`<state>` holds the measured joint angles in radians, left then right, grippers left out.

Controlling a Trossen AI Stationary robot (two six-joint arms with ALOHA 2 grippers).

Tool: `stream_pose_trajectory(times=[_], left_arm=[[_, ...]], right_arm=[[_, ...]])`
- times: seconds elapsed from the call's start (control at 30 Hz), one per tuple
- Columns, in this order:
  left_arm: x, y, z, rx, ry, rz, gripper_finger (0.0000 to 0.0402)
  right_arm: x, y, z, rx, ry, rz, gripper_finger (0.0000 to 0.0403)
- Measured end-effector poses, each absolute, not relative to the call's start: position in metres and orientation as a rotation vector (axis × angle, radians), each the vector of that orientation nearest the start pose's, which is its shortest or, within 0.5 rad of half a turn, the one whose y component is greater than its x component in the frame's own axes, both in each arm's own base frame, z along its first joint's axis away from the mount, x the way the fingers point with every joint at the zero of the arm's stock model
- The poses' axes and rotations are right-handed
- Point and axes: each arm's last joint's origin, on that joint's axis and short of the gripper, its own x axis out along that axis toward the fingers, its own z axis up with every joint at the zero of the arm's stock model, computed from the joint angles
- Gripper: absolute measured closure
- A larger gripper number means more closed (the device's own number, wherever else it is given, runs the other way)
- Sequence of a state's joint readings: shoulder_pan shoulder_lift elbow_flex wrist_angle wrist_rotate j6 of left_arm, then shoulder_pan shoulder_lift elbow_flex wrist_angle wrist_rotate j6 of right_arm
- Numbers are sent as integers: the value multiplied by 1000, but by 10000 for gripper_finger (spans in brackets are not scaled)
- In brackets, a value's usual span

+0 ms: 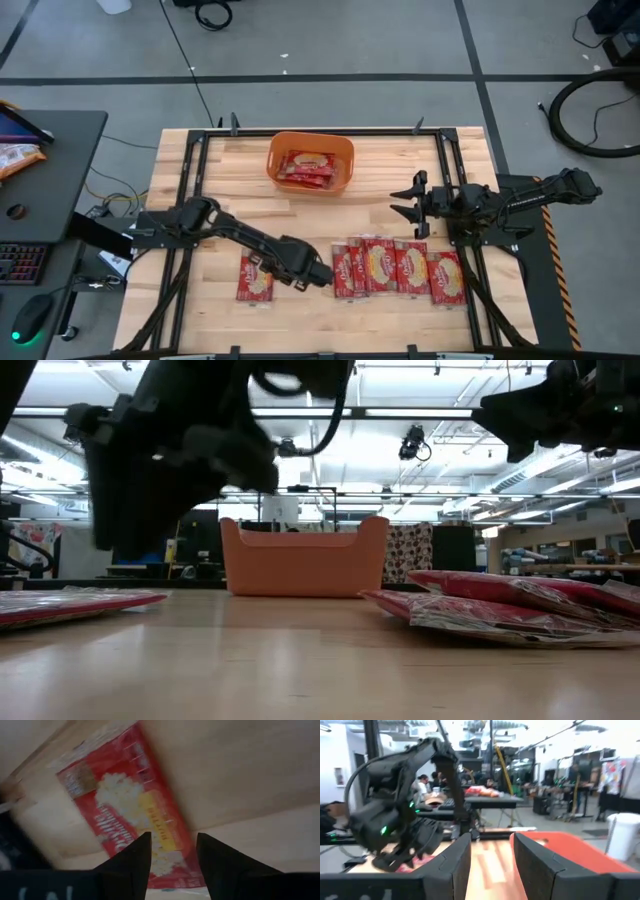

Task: Sort popcorn bags into baskets
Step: Put the red popcorn bag into the orange bin

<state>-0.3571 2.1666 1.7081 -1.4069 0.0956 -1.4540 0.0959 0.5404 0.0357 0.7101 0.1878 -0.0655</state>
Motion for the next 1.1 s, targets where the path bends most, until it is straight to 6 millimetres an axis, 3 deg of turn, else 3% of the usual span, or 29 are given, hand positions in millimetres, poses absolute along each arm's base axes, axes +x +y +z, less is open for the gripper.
stream_pose_trajectory(times=[0.3,0.77,1.1], left_arm=[[363,-141,160,-753,1696,1065,248],[364,-147,144,-715,1706,1087,249],[361,-156,123,-662,1859,1019,250]], right_arm=[[131,5,194,-115,-200,-188,249],[132,5,193,-140,-188,-191,249],[132,5,193,-137,-189,-190,249]])
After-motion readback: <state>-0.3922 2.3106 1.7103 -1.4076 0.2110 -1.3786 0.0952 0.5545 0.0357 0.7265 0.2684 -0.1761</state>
